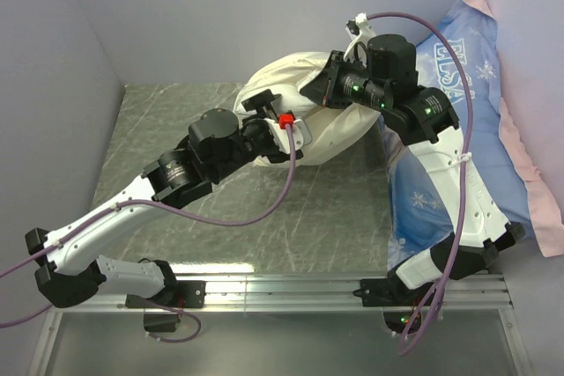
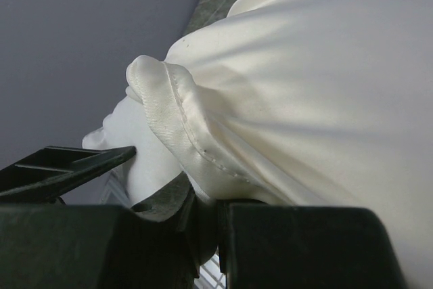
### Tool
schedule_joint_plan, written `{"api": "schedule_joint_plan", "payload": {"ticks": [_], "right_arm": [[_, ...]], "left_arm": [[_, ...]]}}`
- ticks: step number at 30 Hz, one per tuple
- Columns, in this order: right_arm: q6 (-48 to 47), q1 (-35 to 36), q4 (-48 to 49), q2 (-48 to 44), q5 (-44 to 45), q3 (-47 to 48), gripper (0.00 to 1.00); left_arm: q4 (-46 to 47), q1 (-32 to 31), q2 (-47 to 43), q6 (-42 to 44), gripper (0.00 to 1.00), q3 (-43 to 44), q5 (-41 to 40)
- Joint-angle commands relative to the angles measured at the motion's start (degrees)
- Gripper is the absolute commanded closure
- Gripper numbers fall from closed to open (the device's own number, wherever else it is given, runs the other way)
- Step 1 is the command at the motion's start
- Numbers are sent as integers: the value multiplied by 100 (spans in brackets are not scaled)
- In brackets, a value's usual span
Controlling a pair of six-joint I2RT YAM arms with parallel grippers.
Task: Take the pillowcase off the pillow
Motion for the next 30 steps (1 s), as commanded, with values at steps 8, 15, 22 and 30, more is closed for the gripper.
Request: {"api": "schedule_joint_plan", "payload": {"ticks": [8, 15, 22, 30], "right_arm": [[-171, 211, 725, -323, -103, -79, 100], [-171, 203, 805, -481, -67, -334, 100], [-188, 211, 787, -508, -32, -325, 100], [-153, 212, 813, -473, -41, -316, 100]], "left_arm": [[399, 115, 135, 147, 12, 186, -242], [144, 598, -85, -144, 13, 344, 400], [82, 695, -137, -100, 13, 353, 461], [-23, 731, -313, -276, 11, 459, 717]]}}
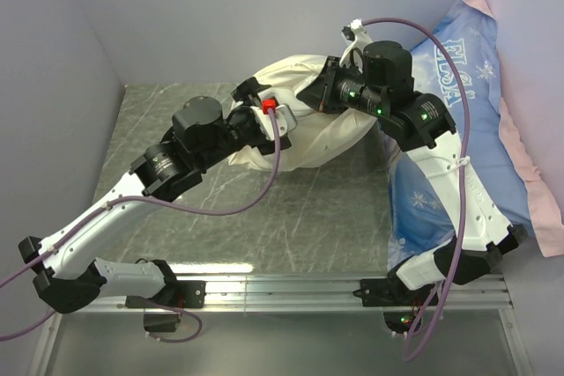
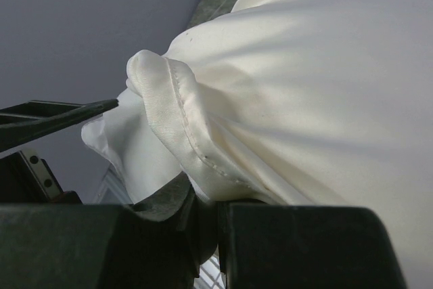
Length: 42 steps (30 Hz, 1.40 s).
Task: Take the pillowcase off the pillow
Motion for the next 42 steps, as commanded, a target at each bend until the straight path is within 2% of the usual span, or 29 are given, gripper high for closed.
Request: {"api": "schedule_joint_plan", "payload": {"ticks": [1, 13, 20, 25, 28, 33, 36, 42], "right_arm": [[-94, 30, 542, -298, -115, 94, 100], [-155, 21, 376, -158, -62, 401, 100], [-164, 21, -89, 351, -133, 1560, 100], [-155, 30, -213, 546, -194, 1992, 100], [-164, 30, -275, 659, -186, 2098, 100], [-173, 21, -188, 590, -212, 1827, 100], [-155, 21, -29, 467, -203, 1536, 100], [-138, 30, 24, 414, -177, 1386, 100]], "left_arm": [[108, 75, -300, -101, 11, 295, 52], [-76, 75, -283, -181, 11, 277, 193], [354, -91, -177, -5, 10, -206, -290], [521, -469, 77, 206, 11, -312, -957], [687, -584, 52, 189, 10, -399, -1090], [785, -558, -378, 40, 8, -295, -810], [583, -417, -554, -198, 7, 48, -248], [152, -400, -546, -295, 7, 462, 44]]}}
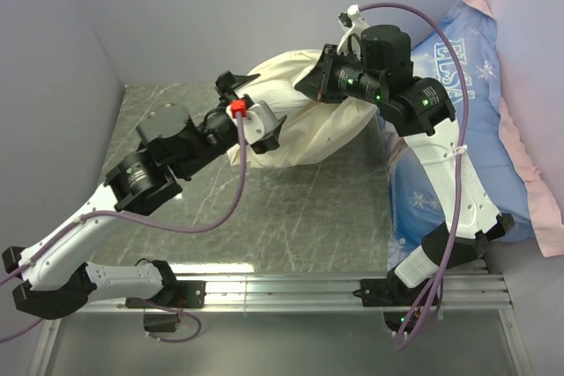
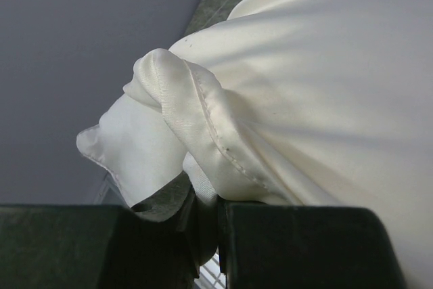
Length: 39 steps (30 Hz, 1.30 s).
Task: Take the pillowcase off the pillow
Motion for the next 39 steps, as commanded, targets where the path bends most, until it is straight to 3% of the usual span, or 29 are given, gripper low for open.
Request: {"api": "schedule_joint_plan", "payload": {"ticks": [1, 15, 24, 32, 33, 34, 39], "right_arm": [[-53, 41, 813, -272, -166, 53, 100], [9, 58, 927, -439, -219, -210, 100], [-17, 85, 1156, -712, -210, -676, 100], [-114, 129, 1156, -800, -157, -773, 100], [-114, 138, 1156, -800, -148, -756, 100], [-132, 155, 1121, -791, -157, -729, 100], [-193, 226, 1006, -703, -140, -518, 100]], "left_arm": [[-93, 18, -81, -148, 7, 254, 297], [197, 18, 569, 159, 14, 52, -151], [320, 18, 763, 317, 27, -10, -432], [215, 35, 921, 344, 27, 17, -608], [206, 35, 947, 327, 25, 25, -635], [136, 35, 974, 300, 17, 43, -643], [57, 35, 1123, 212, 13, 175, -574]]}}
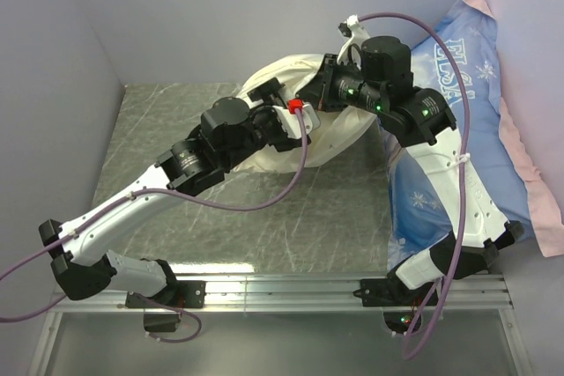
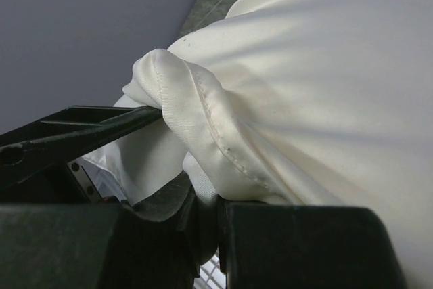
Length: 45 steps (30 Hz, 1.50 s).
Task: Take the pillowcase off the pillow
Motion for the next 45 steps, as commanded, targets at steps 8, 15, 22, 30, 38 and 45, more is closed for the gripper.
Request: {"api": "schedule_joint_plan", "payload": {"ticks": [8, 15, 22, 30, 38, 45], "right_arm": [[-152, 200, 479, -91, -186, 596, 100], [-468, 165, 382, -142, 394, 561, 71], [-679, 156, 760, -828, 1194, 157, 34], [-609, 156, 1077, -1970, 1931, -704, 31], [-732, 173, 796, -1919, 2161, -1197, 31], [-908, 156, 620, -1374, 2758, -1223, 37]], "left_arm": [[261, 31, 346, -166, 99, 232, -365], [571, 478, 303, -868, 99, 662, -614], [386, 865, 276, -1361, 99, 865, -517], [272, 972, 469, -1678, 100, 1154, -517], [246, 972, 452, -1766, 100, 1295, -438], [96, 972, 382, -1828, 100, 1410, -306]]}}
